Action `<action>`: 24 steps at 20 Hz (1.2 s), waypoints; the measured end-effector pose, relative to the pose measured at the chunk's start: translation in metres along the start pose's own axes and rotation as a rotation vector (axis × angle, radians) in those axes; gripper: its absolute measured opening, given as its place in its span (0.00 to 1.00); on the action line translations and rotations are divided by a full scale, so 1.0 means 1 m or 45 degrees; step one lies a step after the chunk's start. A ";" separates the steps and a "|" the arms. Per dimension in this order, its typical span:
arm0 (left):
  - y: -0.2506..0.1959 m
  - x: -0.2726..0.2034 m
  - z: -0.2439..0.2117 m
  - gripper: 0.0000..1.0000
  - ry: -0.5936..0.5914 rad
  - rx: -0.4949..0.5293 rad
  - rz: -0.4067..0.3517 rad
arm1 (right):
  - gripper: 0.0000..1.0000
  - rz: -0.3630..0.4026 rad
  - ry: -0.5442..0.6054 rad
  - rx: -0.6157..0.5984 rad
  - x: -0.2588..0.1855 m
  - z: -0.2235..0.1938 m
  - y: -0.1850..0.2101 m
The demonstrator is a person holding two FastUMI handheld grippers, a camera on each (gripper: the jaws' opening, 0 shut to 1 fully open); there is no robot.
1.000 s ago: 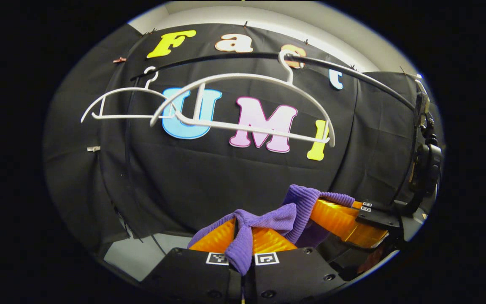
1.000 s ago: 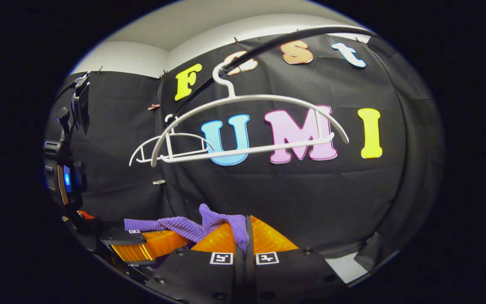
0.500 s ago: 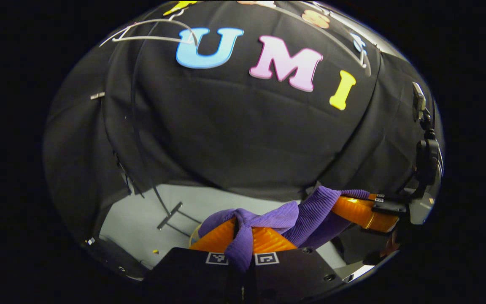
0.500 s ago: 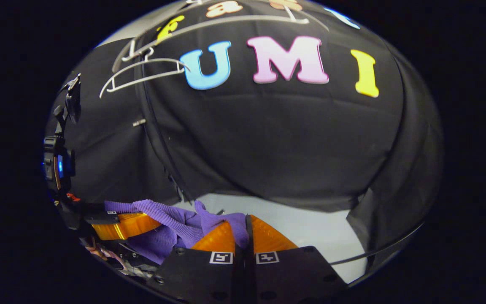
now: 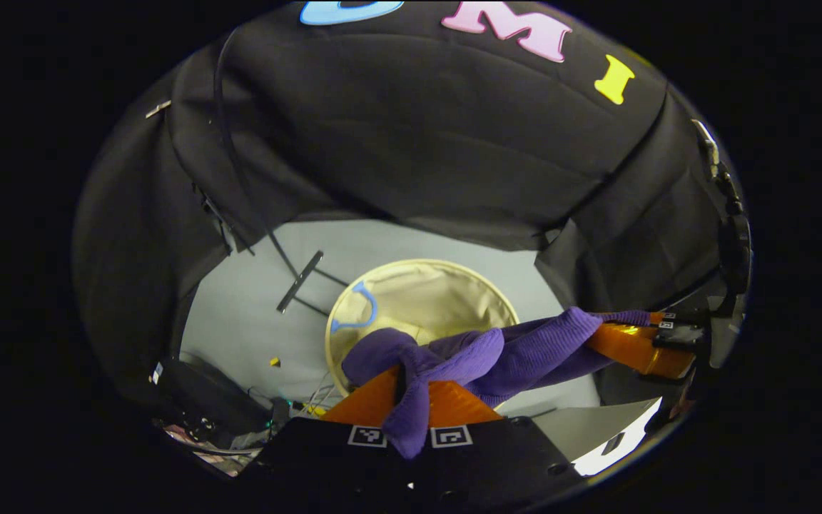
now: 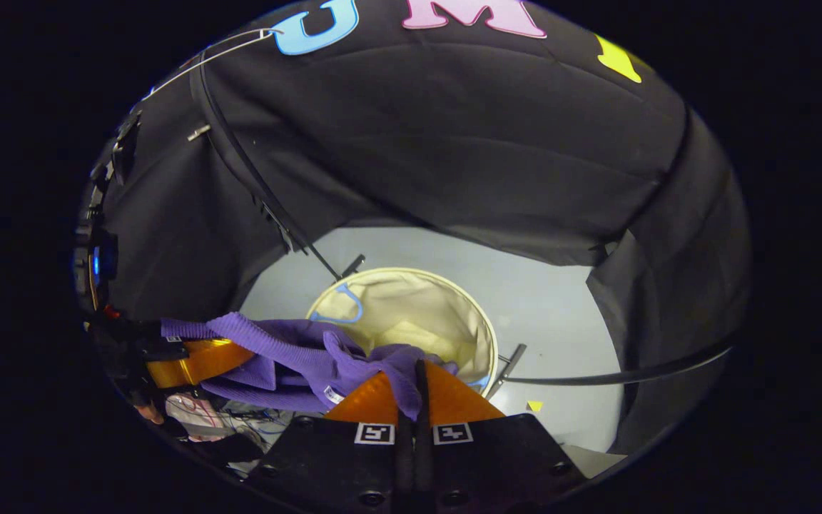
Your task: Grasp the clothes on the hanger with both hands and then place them into the laundry hamper below.
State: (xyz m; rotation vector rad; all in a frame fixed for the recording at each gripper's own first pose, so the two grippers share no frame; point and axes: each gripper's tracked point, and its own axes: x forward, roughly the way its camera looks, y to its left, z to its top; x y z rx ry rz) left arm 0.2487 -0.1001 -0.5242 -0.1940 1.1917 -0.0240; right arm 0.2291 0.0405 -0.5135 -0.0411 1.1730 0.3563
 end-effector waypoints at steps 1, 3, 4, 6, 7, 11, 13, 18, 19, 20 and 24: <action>-0.001 0.001 -0.004 0.07 0.026 -0.005 0.008 | 0.05 -0.003 0.034 0.021 0.002 -0.009 -0.001; 0.004 0.004 -0.007 0.07 0.041 -0.002 0.024 | 0.05 -0.014 0.049 0.061 0.005 -0.009 -0.002; 0.005 0.006 -0.012 0.07 0.045 0.002 0.034 | 0.06 -0.024 0.049 0.077 0.007 -0.011 -0.005; 0.007 0.006 -0.016 0.08 0.061 0.011 0.049 | 0.06 -0.023 0.054 0.107 0.007 -0.014 -0.008; 0.007 0.006 -0.018 0.08 0.076 0.004 0.048 | 0.08 -0.026 0.042 0.117 0.005 -0.010 -0.008; 0.026 0.007 -0.021 0.49 0.127 0.003 0.128 | 1.00 -0.075 0.005 0.104 0.004 -0.001 -0.015; 0.033 0.015 -0.022 0.90 0.113 0.037 0.165 | 0.98 -0.127 0.023 0.095 0.003 -0.004 -0.022; 0.018 0.004 -0.016 0.86 0.092 0.087 0.146 | 1.00 -0.180 0.037 0.124 -0.002 -0.008 -0.027; 0.016 0.000 -0.013 0.87 0.077 0.101 0.144 | 0.99 -0.183 0.023 0.131 -0.008 -0.007 -0.027; 0.017 -0.006 -0.010 0.88 0.060 0.118 0.143 | 0.99 -0.187 0.005 0.137 -0.014 -0.003 -0.027; 0.018 -0.045 0.019 0.98 -0.099 0.176 0.136 | 0.99 -0.206 -0.155 0.191 -0.059 0.024 -0.020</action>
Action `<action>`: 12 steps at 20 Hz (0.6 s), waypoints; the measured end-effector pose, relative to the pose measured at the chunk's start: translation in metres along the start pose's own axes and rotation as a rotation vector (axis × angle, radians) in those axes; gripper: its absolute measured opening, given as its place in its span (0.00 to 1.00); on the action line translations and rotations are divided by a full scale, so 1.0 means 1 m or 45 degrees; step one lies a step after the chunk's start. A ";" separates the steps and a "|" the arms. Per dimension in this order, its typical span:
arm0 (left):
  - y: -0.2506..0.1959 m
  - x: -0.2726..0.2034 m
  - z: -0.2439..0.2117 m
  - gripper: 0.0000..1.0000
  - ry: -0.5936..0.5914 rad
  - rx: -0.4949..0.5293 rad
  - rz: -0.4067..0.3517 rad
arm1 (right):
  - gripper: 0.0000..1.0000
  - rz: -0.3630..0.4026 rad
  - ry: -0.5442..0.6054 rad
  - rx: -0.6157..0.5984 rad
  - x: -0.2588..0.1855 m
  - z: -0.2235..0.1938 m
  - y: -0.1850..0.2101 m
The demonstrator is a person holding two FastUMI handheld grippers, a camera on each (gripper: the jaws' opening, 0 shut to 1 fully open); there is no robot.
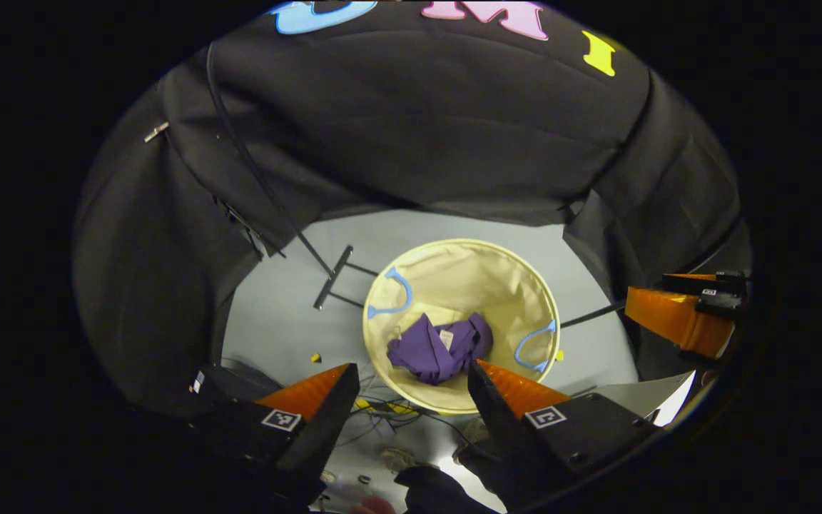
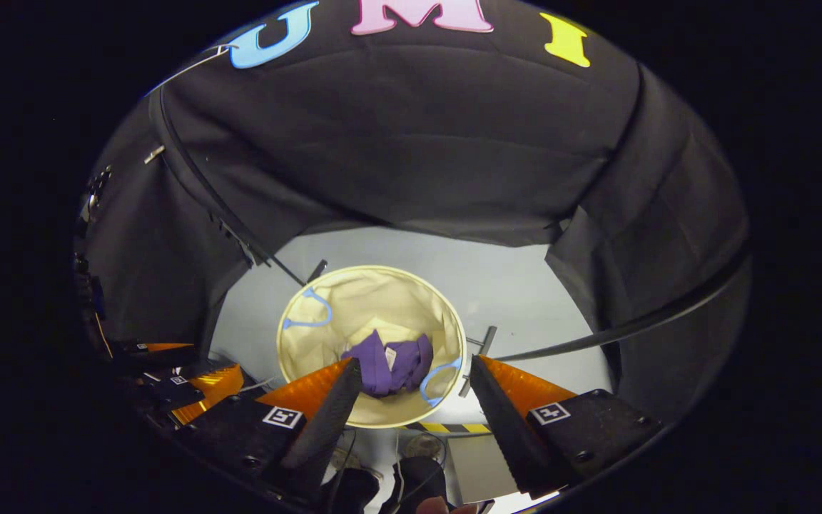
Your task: Grasp the clothes on the hanger with both hands and then place them into the laundry hamper below.
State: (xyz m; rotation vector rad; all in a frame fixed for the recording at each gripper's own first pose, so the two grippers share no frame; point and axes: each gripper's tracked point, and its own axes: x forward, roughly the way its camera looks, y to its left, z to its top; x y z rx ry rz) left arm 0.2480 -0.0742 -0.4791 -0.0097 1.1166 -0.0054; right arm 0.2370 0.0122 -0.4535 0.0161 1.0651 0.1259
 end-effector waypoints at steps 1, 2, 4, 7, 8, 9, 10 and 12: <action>-0.001 -0.013 0.009 0.97 -0.043 0.009 -0.016 | 0.99 -0.004 -0.042 0.014 -0.013 0.010 0.002; -0.001 -0.027 0.019 0.97 -0.092 0.018 -0.032 | 0.99 -0.008 -0.088 0.024 -0.027 0.022 0.004; 0.001 -0.060 0.043 0.97 -0.200 0.031 -0.064 | 1.00 -0.023 -0.192 0.032 -0.061 0.044 0.009; 0.007 -0.119 0.078 0.98 -0.372 0.041 -0.112 | 0.99 -0.058 -0.350 0.023 -0.111 0.075 0.017; 0.009 -0.140 0.088 0.98 -0.431 0.043 -0.118 | 0.99 -0.069 -0.406 0.022 -0.130 0.085 0.020; 0.012 -0.158 0.098 0.97 -0.495 0.044 -0.125 | 0.99 -0.074 -0.461 0.026 -0.150 0.095 0.025; 0.012 -0.179 0.109 0.97 -0.557 0.048 -0.130 | 0.99 -0.080 -0.520 0.037 -0.172 0.104 0.031; 0.015 -0.226 0.126 0.97 -0.677 0.054 -0.144 | 0.99 -0.084 -0.617 0.051 -0.211 0.114 0.040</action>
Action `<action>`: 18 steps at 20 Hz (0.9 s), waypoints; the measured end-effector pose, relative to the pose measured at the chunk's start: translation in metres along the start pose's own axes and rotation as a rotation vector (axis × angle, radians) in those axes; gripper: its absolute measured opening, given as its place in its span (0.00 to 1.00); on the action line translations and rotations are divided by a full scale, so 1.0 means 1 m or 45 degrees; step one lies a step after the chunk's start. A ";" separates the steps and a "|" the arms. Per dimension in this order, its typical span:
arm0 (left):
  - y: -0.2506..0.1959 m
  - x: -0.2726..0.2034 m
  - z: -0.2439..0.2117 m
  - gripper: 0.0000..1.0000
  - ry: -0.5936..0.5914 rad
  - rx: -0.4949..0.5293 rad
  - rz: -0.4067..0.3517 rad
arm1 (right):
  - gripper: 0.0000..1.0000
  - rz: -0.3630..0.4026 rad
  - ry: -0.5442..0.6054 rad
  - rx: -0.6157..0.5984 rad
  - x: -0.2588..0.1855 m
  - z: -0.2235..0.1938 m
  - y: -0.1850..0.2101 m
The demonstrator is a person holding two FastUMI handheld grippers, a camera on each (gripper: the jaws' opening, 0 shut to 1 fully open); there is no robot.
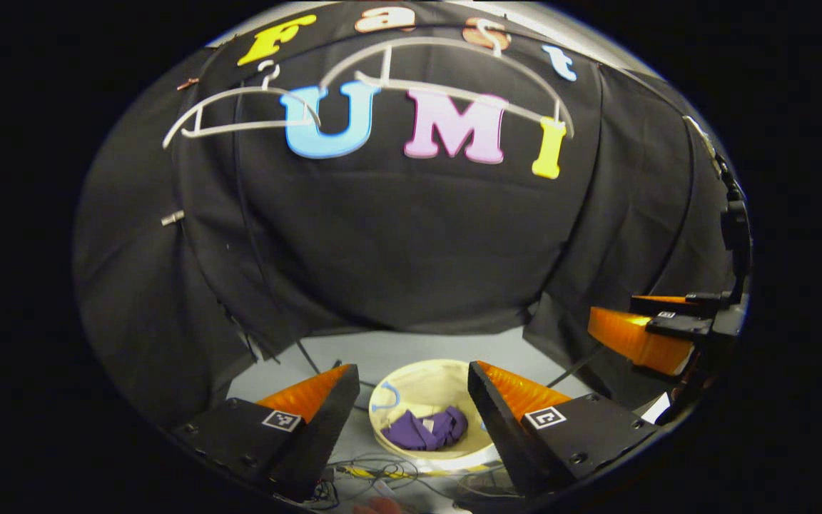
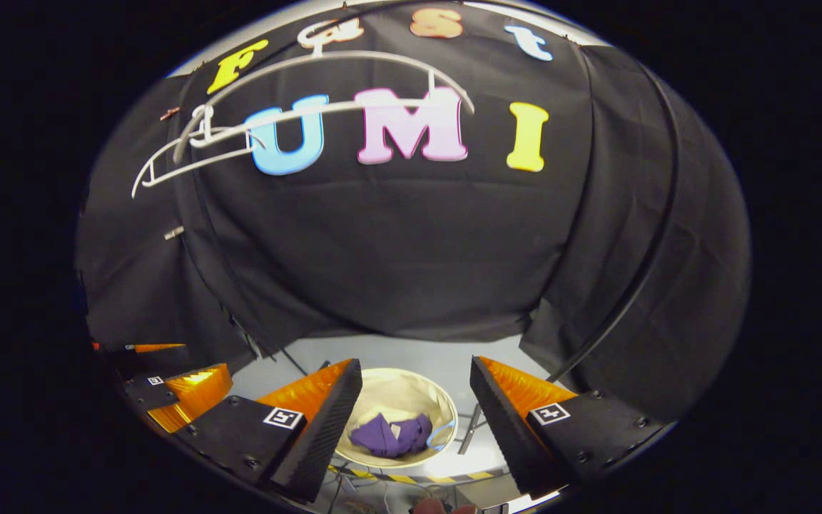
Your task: Grasp the clothes on the hanger with both hands and then place them into the laundry hamper below.
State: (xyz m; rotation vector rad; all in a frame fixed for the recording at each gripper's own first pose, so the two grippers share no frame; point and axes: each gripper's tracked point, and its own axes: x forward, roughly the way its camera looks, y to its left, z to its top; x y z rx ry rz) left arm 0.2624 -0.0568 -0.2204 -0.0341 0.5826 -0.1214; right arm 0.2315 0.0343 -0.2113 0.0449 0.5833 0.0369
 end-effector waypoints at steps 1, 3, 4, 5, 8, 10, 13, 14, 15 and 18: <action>0.001 -0.017 0.017 0.97 -0.053 0.003 -0.003 | 0.99 -0.007 -0.043 0.005 -0.016 0.014 0.004; 0.008 -0.048 0.042 0.97 -0.158 -0.001 0.007 | 0.99 -0.012 -0.130 0.022 -0.044 0.038 0.013; 0.011 -0.061 0.048 0.97 -0.206 -0.012 0.003 | 0.99 -0.020 -0.180 0.019 -0.058 0.052 0.016; 0.014 -0.071 0.058 0.97 -0.251 -0.026 -0.002 | 0.99 -0.034 -0.238 0.004 -0.073 0.067 0.016; 0.026 -0.115 0.088 0.98 -0.364 -0.057 0.017 | 0.99 -0.085 -0.431 -0.063 -0.119 0.101 0.012; 0.036 -0.141 0.106 0.98 -0.434 -0.058 0.037 | 0.93 -0.093 -0.527 -0.073 -0.151 0.116 0.023; 0.039 -0.185 0.125 0.99 -0.549 -0.034 0.028 | 0.94 -0.067 -0.575 -0.043 -0.187 0.122 0.041; 0.041 -0.203 0.129 0.98 -0.586 -0.010 0.040 | 0.95 -0.065 -0.588 -0.035 -0.196 0.121 0.044; 0.046 -0.216 0.131 0.98 -0.614 0.009 0.058 | 0.95 -0.069 -0.604 -0.035 -0.207 0.122 0.048; 0.050 -0.236 0.127 0.98 -0.644 -0.015 0.047 | 0.96 -0.074 -0.657 -0.043 -0.228 0.129 0.057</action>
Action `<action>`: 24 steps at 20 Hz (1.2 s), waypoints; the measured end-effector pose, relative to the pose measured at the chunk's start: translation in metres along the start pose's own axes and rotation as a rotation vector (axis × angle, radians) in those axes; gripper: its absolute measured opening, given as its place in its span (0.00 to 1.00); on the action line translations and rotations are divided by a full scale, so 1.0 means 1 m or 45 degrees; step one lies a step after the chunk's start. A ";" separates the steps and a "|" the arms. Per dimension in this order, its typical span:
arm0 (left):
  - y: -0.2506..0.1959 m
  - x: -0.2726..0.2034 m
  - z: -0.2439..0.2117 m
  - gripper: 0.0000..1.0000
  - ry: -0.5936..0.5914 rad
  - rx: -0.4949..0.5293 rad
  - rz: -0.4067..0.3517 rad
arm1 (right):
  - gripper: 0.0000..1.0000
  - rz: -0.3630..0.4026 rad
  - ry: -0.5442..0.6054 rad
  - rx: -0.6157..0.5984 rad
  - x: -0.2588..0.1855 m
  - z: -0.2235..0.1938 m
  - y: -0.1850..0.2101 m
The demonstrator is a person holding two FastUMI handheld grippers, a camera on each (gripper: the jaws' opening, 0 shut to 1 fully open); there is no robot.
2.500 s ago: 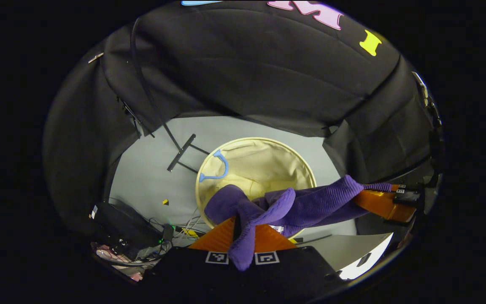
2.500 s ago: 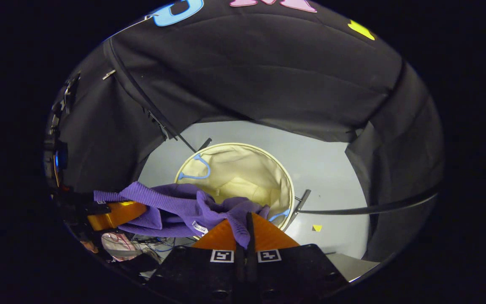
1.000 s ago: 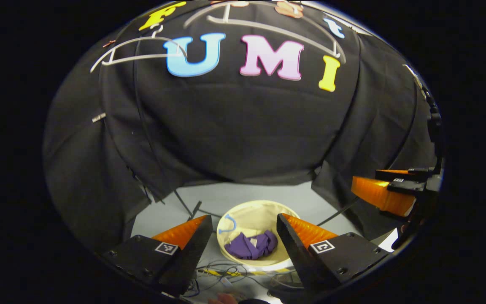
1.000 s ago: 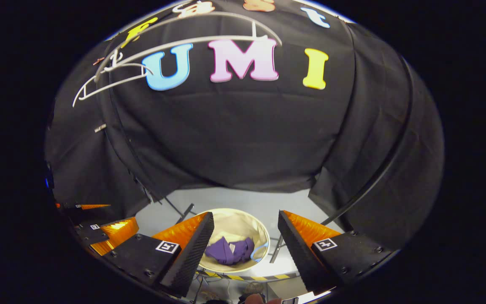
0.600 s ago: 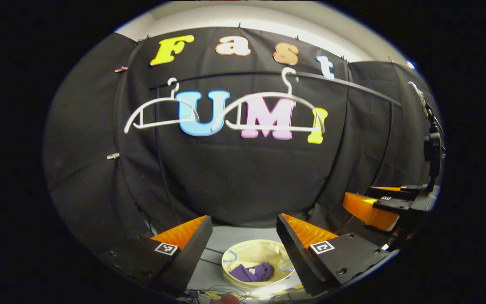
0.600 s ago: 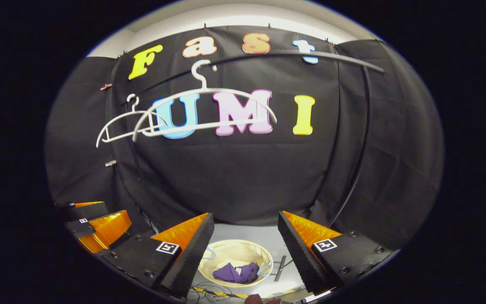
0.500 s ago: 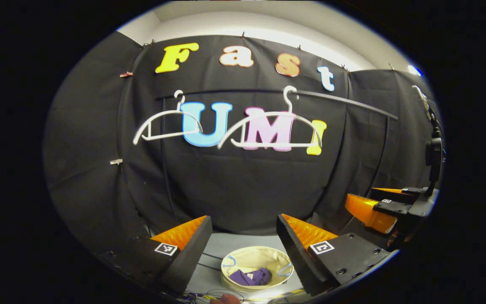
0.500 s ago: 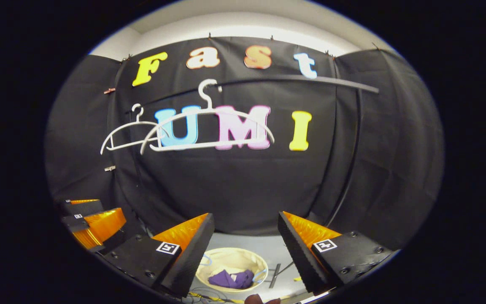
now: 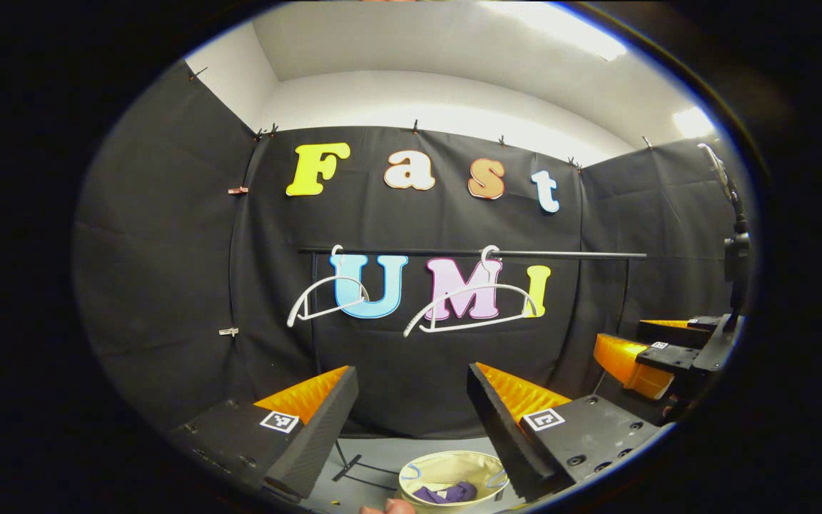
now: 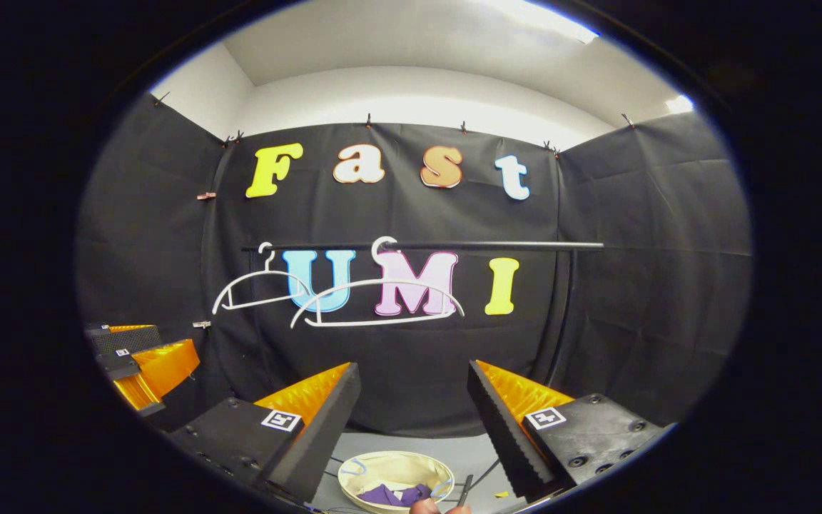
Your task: Grasp the clothes on the hanger with both hands and then place them into the laundry hamper below.
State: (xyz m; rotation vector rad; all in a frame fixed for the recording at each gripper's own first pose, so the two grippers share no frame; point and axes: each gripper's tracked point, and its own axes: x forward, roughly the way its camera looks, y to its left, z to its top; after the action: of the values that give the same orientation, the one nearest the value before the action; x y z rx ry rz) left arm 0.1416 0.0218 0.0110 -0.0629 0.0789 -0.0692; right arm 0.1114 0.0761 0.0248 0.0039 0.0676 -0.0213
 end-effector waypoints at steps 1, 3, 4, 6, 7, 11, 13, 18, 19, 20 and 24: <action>0.002 -0.004 0.003 0.99 -0.009 -0.008 -0.001 | 0.96 -0.001 -0.013 -0.004 -0.004 0.003 0.003; 0.002 -0.014 0.011 0.98 -0.030 0.001 -0.005 | 0.96 0.001 -0.021 -0.011 -0.010 0.006 0.007; -0.001 -0.017 0.014 0.98 -0.042 0.016 -0.009 | 0.98 0.008 -0.026 -0.007 -0.011 0.007 0.009; -0.005 -0.023 0.018 0.98 -0.060 0.048 -0.019 | 0.96 0.014 -0.038 0.009 -0.016 0.011 0.014; -0.006 -0.024 0.018 0.98 -0.057 0.052 -0.022 | 0.96 0.019 -0.040 0.019 -0.016 0.012 0.015; -0.010 -0.025 0.016 0.98 -0.042 0.015 -0.054 | 0.98 0.017 -0.038 0.033 -0.018 0.007 0.017; -0.010 -0.026 0.019 0.98 -0.045 0.016 -0.059 | 0.98 0.014 -0.027 0.029 -0.018 0.004 0.017; -0.009 -0.025 0.021 0.98 -0.066 0.022 -0.060 | 0.96 0.014 -0.044 0.022 -0.021 0.008 0.019; -0.008 -0.025 0.021 0.98 -0.065 0.020 -0.060 | 0.96 0.015 -0.049 0.015 -0.020 0.010 0.020; -0.007 -0.025 0.020 0.98 -0.064 0.018 -0.059 | 0.98 0.017 -0.055 0.009 -0.021 0.011 0.021; -0.002 -0.026 0.021 0.98 -0.060 0.011 -0.053 | 0.96 0.033 -0.057 -0.002 -0.020 0.010 0.029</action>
State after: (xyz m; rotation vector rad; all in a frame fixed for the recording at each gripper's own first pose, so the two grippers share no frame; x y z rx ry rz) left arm 0.1170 0.0227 0.0343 -0.0577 0.0301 -0.1095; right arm 0.0924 0.1051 0.0361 0.0031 0.0230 0.0047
